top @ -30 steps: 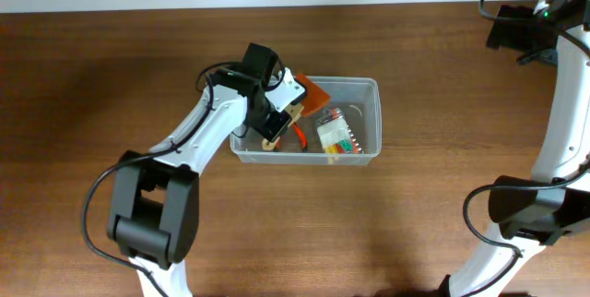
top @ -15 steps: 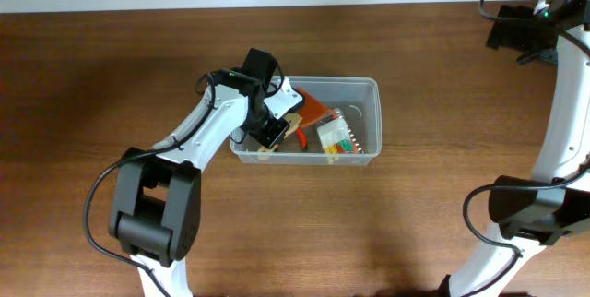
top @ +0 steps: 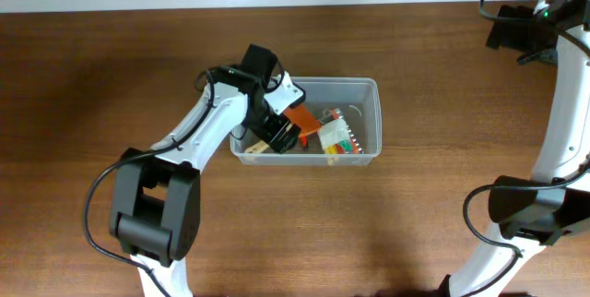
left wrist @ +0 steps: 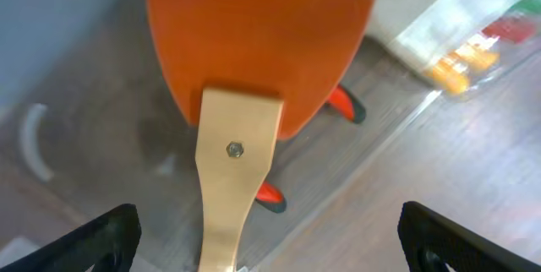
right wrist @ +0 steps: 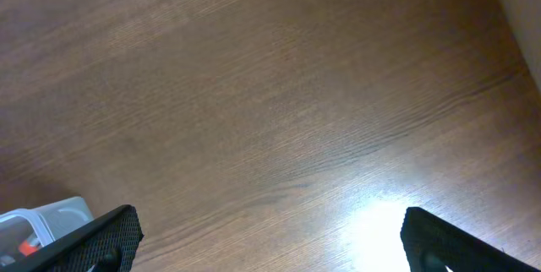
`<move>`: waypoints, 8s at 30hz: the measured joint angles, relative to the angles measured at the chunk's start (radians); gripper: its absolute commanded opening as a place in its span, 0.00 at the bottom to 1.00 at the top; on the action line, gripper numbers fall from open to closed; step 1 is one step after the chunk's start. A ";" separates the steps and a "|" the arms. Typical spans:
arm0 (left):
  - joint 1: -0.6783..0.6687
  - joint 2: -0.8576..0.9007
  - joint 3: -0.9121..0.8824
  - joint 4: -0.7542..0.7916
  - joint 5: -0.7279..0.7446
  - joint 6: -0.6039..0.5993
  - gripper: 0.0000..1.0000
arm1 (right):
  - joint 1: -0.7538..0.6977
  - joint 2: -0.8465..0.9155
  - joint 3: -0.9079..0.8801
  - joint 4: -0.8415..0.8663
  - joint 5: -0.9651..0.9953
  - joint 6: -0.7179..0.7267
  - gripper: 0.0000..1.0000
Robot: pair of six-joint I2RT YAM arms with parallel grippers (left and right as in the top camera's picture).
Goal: Pack container
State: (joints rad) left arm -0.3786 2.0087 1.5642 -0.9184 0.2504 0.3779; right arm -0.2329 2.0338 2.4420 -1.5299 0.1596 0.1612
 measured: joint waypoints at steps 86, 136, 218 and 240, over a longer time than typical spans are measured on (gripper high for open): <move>0.309 -1.573 -0.836 0.412 -0.433 -0.446 0.99 | 0.000 0.000 0.000 0.000 -0.003 0.000 0.99; 0.384 -1.979 -1.521 0.808 -0.306 -0.446 0.99 | 0.000 0.000 0.000 0.000 -0.003 -0.004 0.99; 0.420 -1.993 -1.522 0.795 -0.306 -0.446 0.99 | 0.192 -1.256 -0.662 0.383 0.028 0.023 0.99; 0.420 -1.994 -1.522 0.795 -0.306 -0.446 0.99 | 0.194 -1.887 -1.958 1.172 -0.046 0.154 0.99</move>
State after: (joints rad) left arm 0.0418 0.0147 0.0418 -0.1234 -0.0551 -0.0677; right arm -0.0387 0.1471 0.4843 -0.3576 0.1135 0.3149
